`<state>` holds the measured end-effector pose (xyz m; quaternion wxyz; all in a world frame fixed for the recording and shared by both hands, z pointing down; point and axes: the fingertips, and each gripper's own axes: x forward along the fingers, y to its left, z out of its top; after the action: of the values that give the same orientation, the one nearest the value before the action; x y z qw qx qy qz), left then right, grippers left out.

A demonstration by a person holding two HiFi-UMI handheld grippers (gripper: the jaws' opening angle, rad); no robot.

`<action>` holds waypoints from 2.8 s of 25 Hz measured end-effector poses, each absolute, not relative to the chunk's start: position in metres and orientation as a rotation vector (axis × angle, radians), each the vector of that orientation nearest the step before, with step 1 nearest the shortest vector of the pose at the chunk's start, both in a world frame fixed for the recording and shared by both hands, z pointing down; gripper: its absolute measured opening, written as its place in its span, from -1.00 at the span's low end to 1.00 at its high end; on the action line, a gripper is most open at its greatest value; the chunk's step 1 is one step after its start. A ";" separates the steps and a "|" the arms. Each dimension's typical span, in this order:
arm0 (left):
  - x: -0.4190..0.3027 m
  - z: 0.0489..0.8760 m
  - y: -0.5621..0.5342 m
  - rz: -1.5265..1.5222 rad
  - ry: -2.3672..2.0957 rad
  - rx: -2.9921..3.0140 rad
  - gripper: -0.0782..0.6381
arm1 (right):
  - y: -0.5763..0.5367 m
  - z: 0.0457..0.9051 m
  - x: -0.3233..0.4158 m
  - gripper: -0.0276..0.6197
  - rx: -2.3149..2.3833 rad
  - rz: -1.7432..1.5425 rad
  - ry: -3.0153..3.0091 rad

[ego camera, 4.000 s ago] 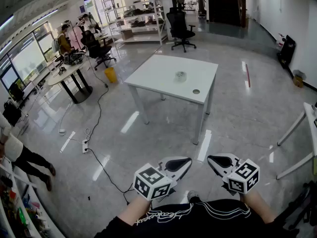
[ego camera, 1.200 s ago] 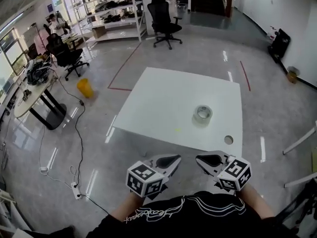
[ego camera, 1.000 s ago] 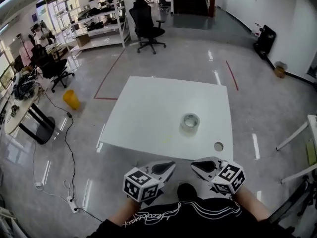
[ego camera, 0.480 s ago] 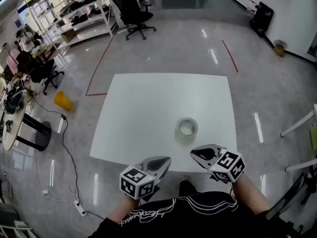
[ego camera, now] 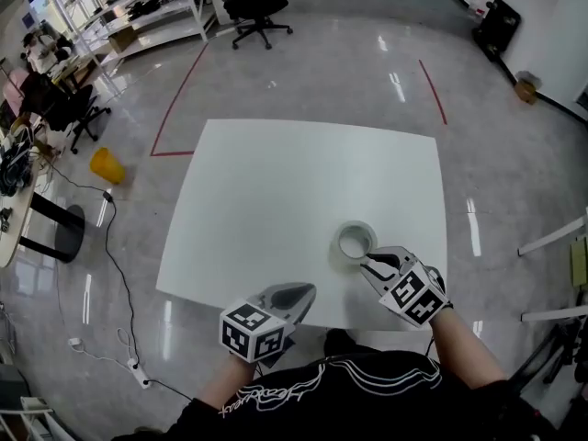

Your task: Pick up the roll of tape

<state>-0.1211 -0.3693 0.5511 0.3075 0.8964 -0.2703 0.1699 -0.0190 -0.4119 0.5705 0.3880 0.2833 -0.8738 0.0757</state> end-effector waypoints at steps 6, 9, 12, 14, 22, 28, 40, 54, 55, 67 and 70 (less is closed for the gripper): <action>-0.131 0.563 -0.379 0.414 -0.725 2.319 -0.77 | -0.423 0.601 -0.031 -0.47 0.586 0.127 -2.124; -0.138 0.567 -0.382 0.423 -0.723 2.316 -0.77 | -0.426 0.615 -0.042 -0.45 0.532 0.135 -2.100; -0.144 0.568 -0.384 0.419 -0.736 2.307 -0.77 | -0.428 0.627 -0.047 -0.45 0.497 0.120 -2.062; -0.149 0.567 -0.384 0.413 -0.742 2.303 -0.77 | -0.428 0.631 -0.051 -0.45 0.489 0.136 -2.057; -0.156 0.568 -0.381 0.411 -0.759 2.276 -0.77 | -0.434 0.643 -0.051 -0.49 0.483 0.157 -2.019; -0.165 0.557 -0.377 0.415 -0.787 2.276 -0.77 | -0.432 0.647 -0.053 -0.54 0.453 0.139 -1.968; -0.170 0.536 -0.366 0.397 -0.813 2.283 -0.77 | -0.441 0.642 -0.056 -0.58 0.499 0.196 -2.023; -0.181 0.522 -0.331 0.377 -0.833 2.313 -0.77 | -0.463 0.579 -0.048 -0.65 0.922 0.911 -2.448; -0.182 0.518 -0.329 0.373 -0.847 2.323 -0.77 | -0.459 0.572 -0.049 -0.65 0.933 0.901 -2.468; -0.200 0.422 -0.282 0.126 -0.919 2.474 -0.77 | -0.346 0.415 -0.090 -0.64 0.820 0.786 -2.897; -0.203 0.391 -0.258 0.075 -0.934 2.532 -0.77 | -0.310 0.381 -0.095 -0.64 0.772 0.748 -2.987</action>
<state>-0.2031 -0.2579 0.3909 0.2192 0.9151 -0.3374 0.0272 -0.0953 -0.3095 0.3808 -0.0163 0.2431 -0.9408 0.2358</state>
